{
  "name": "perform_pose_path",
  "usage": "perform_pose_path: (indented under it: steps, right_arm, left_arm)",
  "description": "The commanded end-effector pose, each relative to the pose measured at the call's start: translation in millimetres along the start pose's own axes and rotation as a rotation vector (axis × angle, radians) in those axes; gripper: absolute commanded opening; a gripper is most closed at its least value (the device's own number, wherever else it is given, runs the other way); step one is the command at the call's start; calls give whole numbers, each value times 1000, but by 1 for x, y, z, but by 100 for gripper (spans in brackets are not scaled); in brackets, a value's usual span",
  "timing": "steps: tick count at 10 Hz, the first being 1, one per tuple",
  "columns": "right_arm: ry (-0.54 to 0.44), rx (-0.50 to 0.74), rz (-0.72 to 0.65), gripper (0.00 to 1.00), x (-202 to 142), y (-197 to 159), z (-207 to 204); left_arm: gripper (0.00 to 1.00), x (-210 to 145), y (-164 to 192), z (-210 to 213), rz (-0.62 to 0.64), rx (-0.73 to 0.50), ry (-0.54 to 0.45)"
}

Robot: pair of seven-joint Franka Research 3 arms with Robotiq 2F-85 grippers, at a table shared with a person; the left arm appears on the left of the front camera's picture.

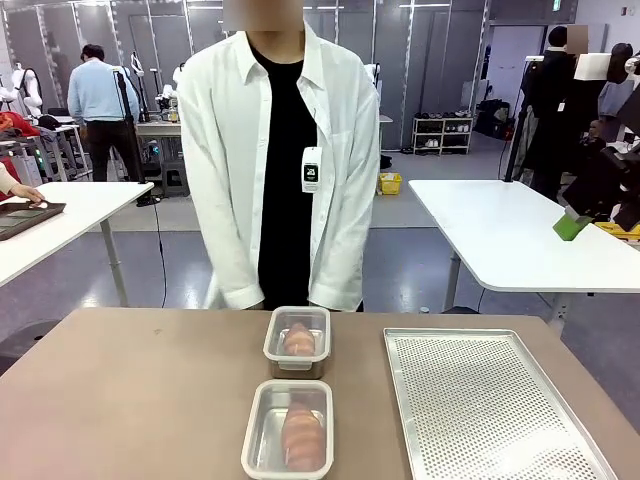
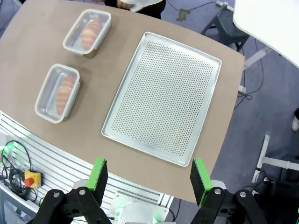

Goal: Place the bread into the airtight container.
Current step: Pick up a Butter Roll and place it into an empty Airtight Container.

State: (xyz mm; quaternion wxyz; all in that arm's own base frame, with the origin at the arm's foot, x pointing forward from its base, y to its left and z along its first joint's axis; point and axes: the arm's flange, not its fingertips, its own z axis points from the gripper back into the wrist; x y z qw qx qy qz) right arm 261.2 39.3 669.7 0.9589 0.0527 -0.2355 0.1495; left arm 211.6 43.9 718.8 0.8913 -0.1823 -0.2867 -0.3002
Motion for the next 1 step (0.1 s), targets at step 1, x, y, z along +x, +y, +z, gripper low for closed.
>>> perform_pose_path:
  steps: [1]
  right_arm:
    - [1,-2,17,89,0,-3,0]
  left_arm:
    - [100,1,0,1,-12,7,4]
